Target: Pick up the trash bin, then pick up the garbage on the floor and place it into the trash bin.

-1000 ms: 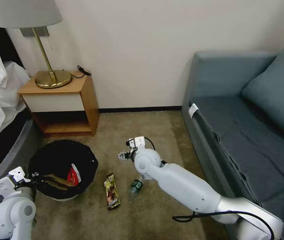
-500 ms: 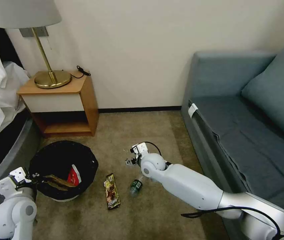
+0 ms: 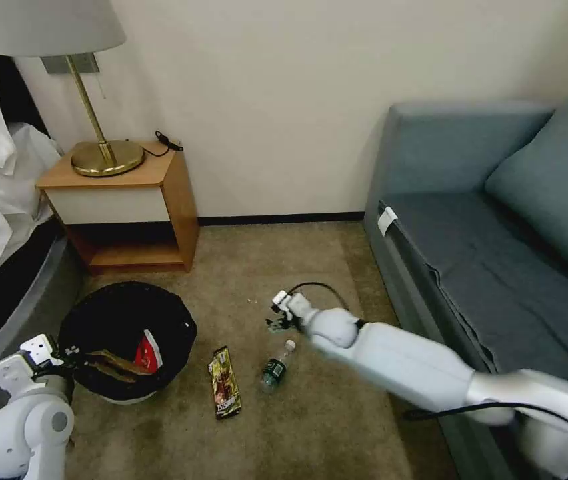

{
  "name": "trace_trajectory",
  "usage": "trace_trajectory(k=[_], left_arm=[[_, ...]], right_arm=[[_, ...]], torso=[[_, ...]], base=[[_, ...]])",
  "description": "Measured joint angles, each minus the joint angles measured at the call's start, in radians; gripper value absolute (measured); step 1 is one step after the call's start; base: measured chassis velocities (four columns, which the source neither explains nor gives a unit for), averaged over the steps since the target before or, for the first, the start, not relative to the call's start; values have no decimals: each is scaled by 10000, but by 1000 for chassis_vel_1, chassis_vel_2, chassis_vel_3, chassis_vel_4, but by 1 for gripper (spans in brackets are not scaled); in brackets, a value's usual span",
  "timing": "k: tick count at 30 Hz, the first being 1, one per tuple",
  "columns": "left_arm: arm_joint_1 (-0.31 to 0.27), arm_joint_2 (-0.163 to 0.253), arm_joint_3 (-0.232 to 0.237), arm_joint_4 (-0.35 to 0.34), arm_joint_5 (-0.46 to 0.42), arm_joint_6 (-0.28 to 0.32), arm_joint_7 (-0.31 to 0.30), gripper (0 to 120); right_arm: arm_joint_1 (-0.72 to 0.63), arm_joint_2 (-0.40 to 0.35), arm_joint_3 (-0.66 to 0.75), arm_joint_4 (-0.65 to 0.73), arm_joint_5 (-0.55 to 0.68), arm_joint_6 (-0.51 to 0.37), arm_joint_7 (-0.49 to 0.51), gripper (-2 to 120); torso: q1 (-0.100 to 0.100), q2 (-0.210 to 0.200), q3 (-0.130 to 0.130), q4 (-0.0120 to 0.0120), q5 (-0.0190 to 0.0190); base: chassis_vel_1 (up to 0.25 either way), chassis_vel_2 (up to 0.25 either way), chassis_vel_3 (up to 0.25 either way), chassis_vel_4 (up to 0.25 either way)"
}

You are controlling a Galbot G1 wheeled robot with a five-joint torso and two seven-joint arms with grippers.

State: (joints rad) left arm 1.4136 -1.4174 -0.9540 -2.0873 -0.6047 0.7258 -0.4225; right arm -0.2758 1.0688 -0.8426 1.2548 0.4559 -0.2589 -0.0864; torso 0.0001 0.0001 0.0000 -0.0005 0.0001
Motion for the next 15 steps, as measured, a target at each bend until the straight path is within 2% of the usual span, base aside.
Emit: trace_trajectory(k=[1, 2, 3, 4, 7, 8, 10, 11, 15], left_arm=[[12, -7, -1, -2, 23, -10, 10, 3], [16, -21, 3, -2, 56, -15, 12, 3], [16, -21, 3, -2, 56, -15, 12, 3], [15, -49, 20, -2, 108, -22, 12, 3], [-5, -136, 95, 1, 198, -29, 26, 3], [-5, -157, 104, 5, 231, -34, 25, 3], [-5, -172, 120, 8, 252, -35, 25, 3], [-3, -205, 148, 15, 307, -38, 26, 3], [16, -246, 181, 15, 358, -44, 29, 3]], right_arm=[[146, -73, -121, -299, -602, 621, -774, 100], [344, -55, -240, -854, -1430, 1732, -1724, 99], [344, -55, -240, -854, -1430, 1732, -1724, 99], [546, 155, -292, -1690, -2312, 3216, -2847, 99], [743, 941, -119, -3017, -3860, 5404, -4469, 98], [777, 1166, 1, -3339, -4358, 5847, -4817, 98], [794, 1309, 71, -3553, -4638, 6158, -5090, 98], [819, 1552, 114, -3987, -5073, 6714, -5485, 98], [832, 1899, 258, -4765, -5971, 7444, -6047, 98]], torso=[[0, 0, 0, 0, -1], [0, 0, 0, 3, 1], [0, 0, 0, 3, 1], [0, 0, 0, 2, -3], [0, 0, 0, 6, 1], [0, 0, 0, 7, -1], [0, 0, 0, 8, 0], [0, 0, 0, 10, -1], [0, 0, 1, 5, 0]], base=[[0, 0, 0, 0], [0, 0, 0, 0], [0, 0, 0, 0], [0, 0, 0, 0], [0, 0, 0, 0], [0, 0, 0, 0], [0, 0, 0, 0], [0, 0, 0, 0], [0, 0, 0, 0]])
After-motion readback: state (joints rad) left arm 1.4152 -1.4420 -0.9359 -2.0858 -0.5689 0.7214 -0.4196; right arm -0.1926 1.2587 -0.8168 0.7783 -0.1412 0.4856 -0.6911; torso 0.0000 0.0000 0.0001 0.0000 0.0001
